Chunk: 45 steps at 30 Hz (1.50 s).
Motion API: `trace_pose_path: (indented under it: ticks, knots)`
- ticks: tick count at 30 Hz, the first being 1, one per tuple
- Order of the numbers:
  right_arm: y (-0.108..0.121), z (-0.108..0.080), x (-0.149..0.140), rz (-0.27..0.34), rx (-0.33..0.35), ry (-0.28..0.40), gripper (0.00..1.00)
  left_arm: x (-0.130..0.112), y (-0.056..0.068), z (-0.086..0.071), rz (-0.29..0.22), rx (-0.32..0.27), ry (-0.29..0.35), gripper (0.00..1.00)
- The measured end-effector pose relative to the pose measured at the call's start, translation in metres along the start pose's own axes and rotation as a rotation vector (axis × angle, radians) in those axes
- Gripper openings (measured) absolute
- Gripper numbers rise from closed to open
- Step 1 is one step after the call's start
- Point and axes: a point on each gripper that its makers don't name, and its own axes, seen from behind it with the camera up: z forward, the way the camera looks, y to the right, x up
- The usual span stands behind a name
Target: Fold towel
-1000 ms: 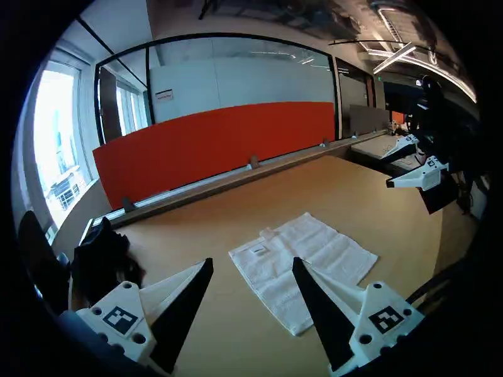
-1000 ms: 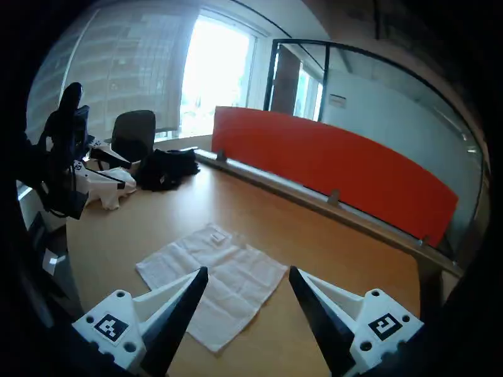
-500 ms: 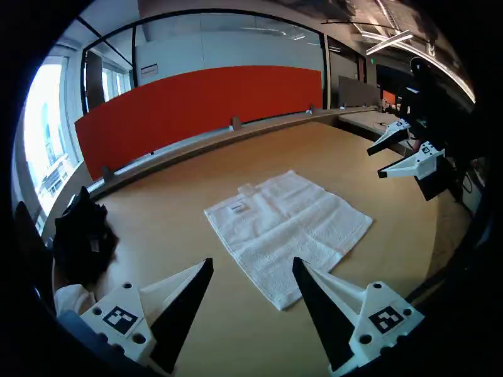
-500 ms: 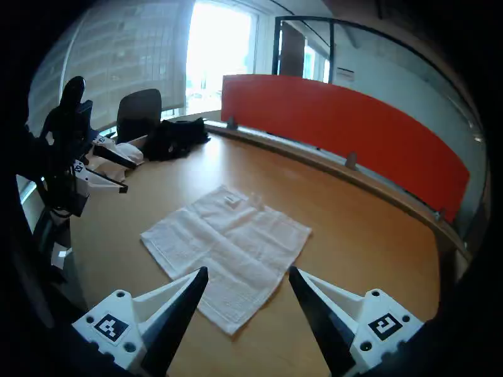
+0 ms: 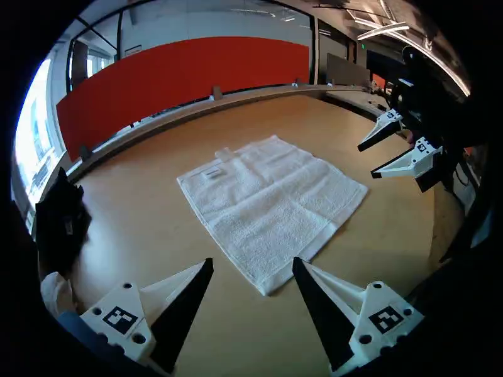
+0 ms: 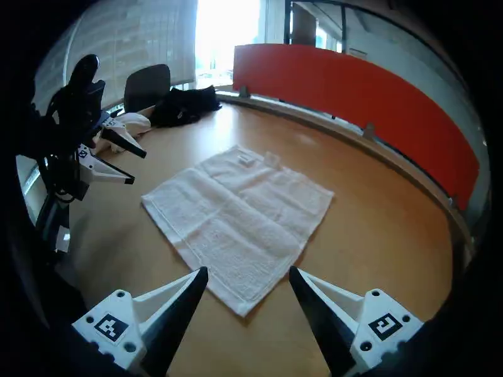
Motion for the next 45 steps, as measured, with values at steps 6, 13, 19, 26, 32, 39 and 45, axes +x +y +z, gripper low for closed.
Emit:
trace_pose_path:
  ticks: [6, 13, 19, 26, 32, 39, 45]
  knots:
    - [-0.002, 0.012, -0.022, 0.000, 0.017, -0.048, 1.00, -0.017, 0.004, 0.016, 0.013, -0.025, -0.045, 0.93]
    - [-0.001, 0.021, -0.041, 0.002, 0.035, -0.087, 1.00, -0.035, 0.011, 0.029, 0.016, -0.059, -0.100, 0.93]
    - [0.000, 0.024, -0.048, -0.007, 0.046, -0.104, 1.00, -0.043, 0.017, 0.035, 0.017, -0.082, -0.130, 0.94]
    - [0.000, 0.025, -0.051, -0.014, 0.053, -0.112, 0.99, -0.047, 0.022, 0.037, 0.018, -0.096, -0.147, 0.93]
    - [0.000, 0.025, -0.055, -0.021, 0.061, -0.121, 0.97, -0.051, 0.024, 0.039, 0.021, -0.104, -0.158, 0.94]
    - [0.000, 0.026, -0.059, -0.016, 0.065, -0.124, 0.93, -0.050, 0.024, 0.039, 0.025, -0.107, -0.164, 0.93]
    - [-0.002, 0.028, -0.059, -0.015, 0.066, -0.128, 0.83, -0.052, 0.020, 0.040, 0.043, -0.085, -0.178, 0.80]
